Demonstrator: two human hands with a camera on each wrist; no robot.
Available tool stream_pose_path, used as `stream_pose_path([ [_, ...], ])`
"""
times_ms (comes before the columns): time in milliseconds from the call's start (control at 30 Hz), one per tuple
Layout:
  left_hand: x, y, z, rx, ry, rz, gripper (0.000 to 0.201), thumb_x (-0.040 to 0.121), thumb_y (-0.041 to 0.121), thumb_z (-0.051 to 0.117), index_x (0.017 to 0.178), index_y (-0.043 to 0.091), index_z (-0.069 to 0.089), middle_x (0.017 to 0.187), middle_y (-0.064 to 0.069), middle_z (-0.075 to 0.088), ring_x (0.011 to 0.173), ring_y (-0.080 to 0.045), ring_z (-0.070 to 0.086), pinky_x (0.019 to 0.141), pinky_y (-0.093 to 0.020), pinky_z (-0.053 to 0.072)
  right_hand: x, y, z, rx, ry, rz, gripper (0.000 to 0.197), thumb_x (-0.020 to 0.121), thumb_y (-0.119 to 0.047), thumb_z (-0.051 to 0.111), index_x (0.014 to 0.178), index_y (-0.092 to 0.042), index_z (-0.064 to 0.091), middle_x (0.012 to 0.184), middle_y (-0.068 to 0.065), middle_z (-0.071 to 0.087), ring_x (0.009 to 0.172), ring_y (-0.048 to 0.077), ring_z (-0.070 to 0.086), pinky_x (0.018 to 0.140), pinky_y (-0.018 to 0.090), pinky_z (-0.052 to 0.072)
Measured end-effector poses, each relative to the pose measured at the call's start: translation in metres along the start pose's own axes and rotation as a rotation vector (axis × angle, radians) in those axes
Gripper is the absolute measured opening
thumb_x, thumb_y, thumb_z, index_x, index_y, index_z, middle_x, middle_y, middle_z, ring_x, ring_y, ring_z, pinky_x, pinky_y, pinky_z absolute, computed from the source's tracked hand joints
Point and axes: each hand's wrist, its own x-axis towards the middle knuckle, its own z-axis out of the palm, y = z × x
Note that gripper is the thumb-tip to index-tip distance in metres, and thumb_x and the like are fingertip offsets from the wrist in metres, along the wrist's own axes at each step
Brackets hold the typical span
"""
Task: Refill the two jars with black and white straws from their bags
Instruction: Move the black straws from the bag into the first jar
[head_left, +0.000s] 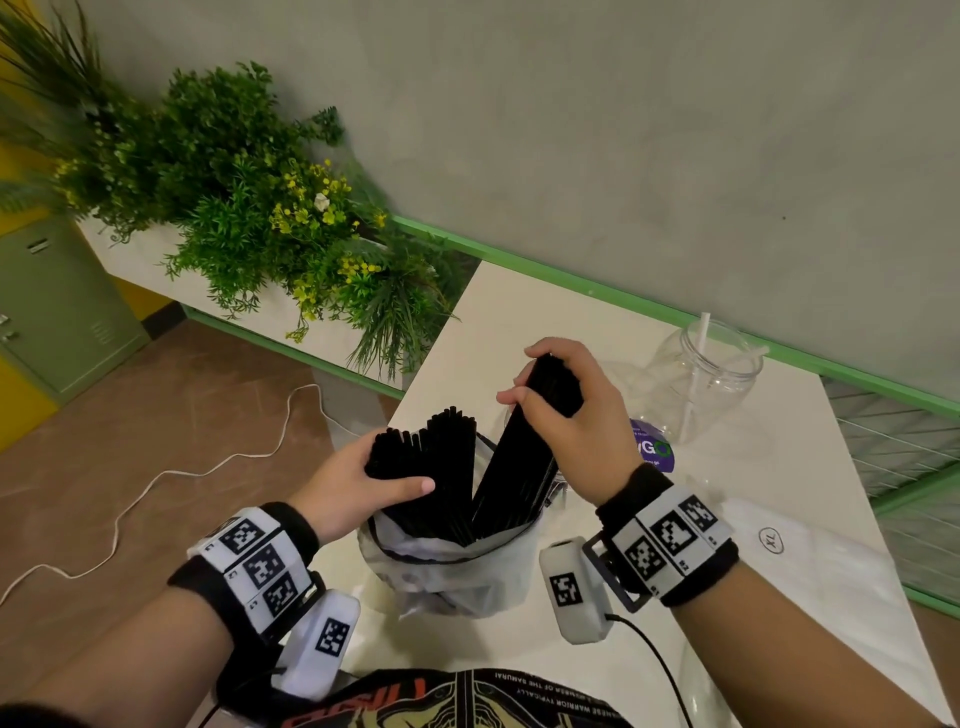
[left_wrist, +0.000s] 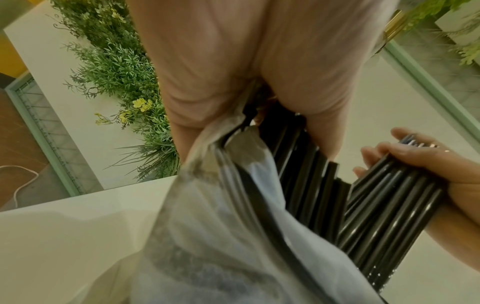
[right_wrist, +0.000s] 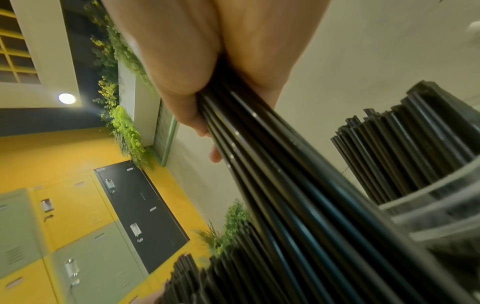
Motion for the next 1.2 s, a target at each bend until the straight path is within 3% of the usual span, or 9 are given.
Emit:
stream_pose_path([
  [133,0.001,0.0,0.001,-0.009,0.001,0.009,0.074,0.033,0.066,0.086,0.094,0.029,0.064,0.09,0.015,0.073,0.089,-0.003,0.068,0.075,-0.017,0.051,-0.004,0.003,0.009,-0.05,-0.093,0.016,0.025,0.09,0.006,0.058,0.11,-0.009,0.054,0.091,0.008,0.063,0.086,0.001,0.066,0.082,0.018,0.048],
  [267,0.002,-0.003,-0.001,-0.014,0.011,0.007,0.075,0.033,0.066,0.086,0.094,0.028,0.064,0.09,0.013,0.073,0.09,-0.004,0.068,0.075,-0.019,0.051,0.007,-0.011,0.003,-0.006,-0.077,-0.022,0.025,0.09,0.005,0.056,0.109,-0.012,0.054,0.09,0.005,0.063,0.092,0.016,0.07,0.089,0.044,0.052],
  [333,0.002,-0.001,-0.001,-0.009,0.008,0.006,0.068,0.039,0.059,0.087,0.093,0.025,0.064,0.087,0.014,0.073,0.087,-0.003,0.068,0.073,-0.016,0.051,0.015,-0.021,-0.008,0.032,-0.058,-0.044,0.025,0.09,0.006,0.057,0.108,-0.01,0.054,0.088,0.004,0.063,0.092,0.023,0.071,0.089,0.053,0.051],
  [433,0.003,0.002,0.002,0.005,0.012,-0.003,0.034,0.066,0.025,0.085,0.092,0.023,0.063,0.08,0.017,0.072,0.081,-0.001,0.067,0.069,-0.012,0.049,0.028,-0.033,-0.03,0.093,0.005,-0.056,0.023,0.09,0.007,0.056,0.108,-0.007,0.052,0.087,0.005,0.062,0.09,0.03,0.071,0.086,0.059,0.051],
  [500,0.004,0.004,0.002,0.015,0.014,-0.003,0.034,0.067,0.018,0.084,0.093,0.023,0.063,0.081,0.018,0.072,0.083,-0.002,0.067,0.069,-0.012,0.05,0.037,-0.04,-0.045,0.138,0.054,-0.061,0.025,0.09,0.008,0.055,0.106,-0.011,0.052,0.087,0.005,0.061,0.09,0.033,0.071,0.084,0.062,0.052],
  [600,0.003,0.006,0.001,0.021,-0.004,-0.002,0.068,0.039,0.054,0.089,0.095,0.024,0.064,0.087,0.015,0.073,0.086,-0.002,0.068,0.07,-0.013,0.05,0.046,-0.046,-0.062,0.171,0.135,-0.1,0.027,0.09,0.008,0.054,0.105,-0.014,0.052,0.087,0.005,0.06,0.087,0.036,0.07,0.079,0.06,0.054],
  [667,0.004,0.005,0.001,0.008,0.006,-0.008,0.082,0.029,0.067,0.085,0.097,0.025,0.065,0.091,0.013,0.073,0.089,-0.003,0.068,0.074,-0.015,0.051,0.05,-0.048,-0.069,0.164,0.175,-0.117,0.027,0.091,0.008,0.054,0.106,-0.014,0.051,0.087,0.005,0.058,0.085,0.035,0.07,0.077,0.056,0.056],
  [1033,0.005,0.001,-0.003,0.019,0.016,-0.027,0.091,0.027,0.068,0.085,0.103,0.021,0.065,0.099,0.005,0.074,0.094,-0.008,0.068,0.077,-0.017,0.05,0.058,-0.05,-0.085,0.086,0.325,-0.203,0.024,0.091,0.004,0.055,0.109,-0.011,0.048,0.092,0.009,0.056,0.087,0.031,0.071,0.082,0.046,0.057],
  [1200,0.006,0.001,-0.002,0.02,0.013,-0.029,0.09,0.028,0.068,0.085,0.102,0.021,0.065,0.097,0.006,0.074,0.094,-0.007,0.068,0.078,-0.018,0.049,0.053,-0.029,-0.075,0.04,0.331,-0.149,0.028,0.091,0.005,0.053,0.105,-0.019,0.05,0.089,0.006,0.057,0.085,0.027,0.071,0.082,0.048,0.057],
])
